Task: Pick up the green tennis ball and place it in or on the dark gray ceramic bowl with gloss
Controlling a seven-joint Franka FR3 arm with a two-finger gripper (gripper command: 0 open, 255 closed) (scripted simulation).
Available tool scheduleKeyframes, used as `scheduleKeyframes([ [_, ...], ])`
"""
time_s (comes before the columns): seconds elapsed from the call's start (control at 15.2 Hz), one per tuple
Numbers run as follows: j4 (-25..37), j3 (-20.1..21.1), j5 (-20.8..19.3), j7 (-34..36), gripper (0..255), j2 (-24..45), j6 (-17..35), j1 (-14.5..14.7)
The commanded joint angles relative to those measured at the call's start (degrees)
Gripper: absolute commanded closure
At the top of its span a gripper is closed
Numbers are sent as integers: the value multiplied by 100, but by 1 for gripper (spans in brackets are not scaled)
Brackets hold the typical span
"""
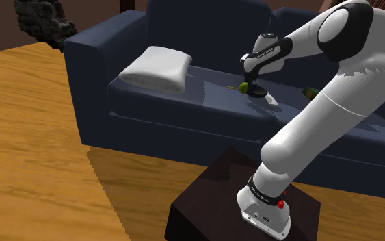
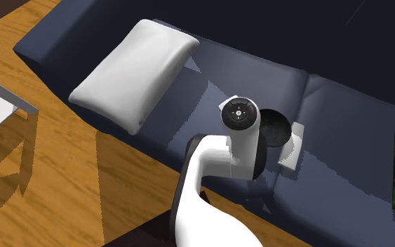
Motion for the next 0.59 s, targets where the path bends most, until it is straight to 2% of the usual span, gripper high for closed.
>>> scheduleKeyframes([
  [0.0,81,23,8,-21,255,-73,-151,9],
  [0.53,454,122,47,-126,255,-370,-801,41],
])
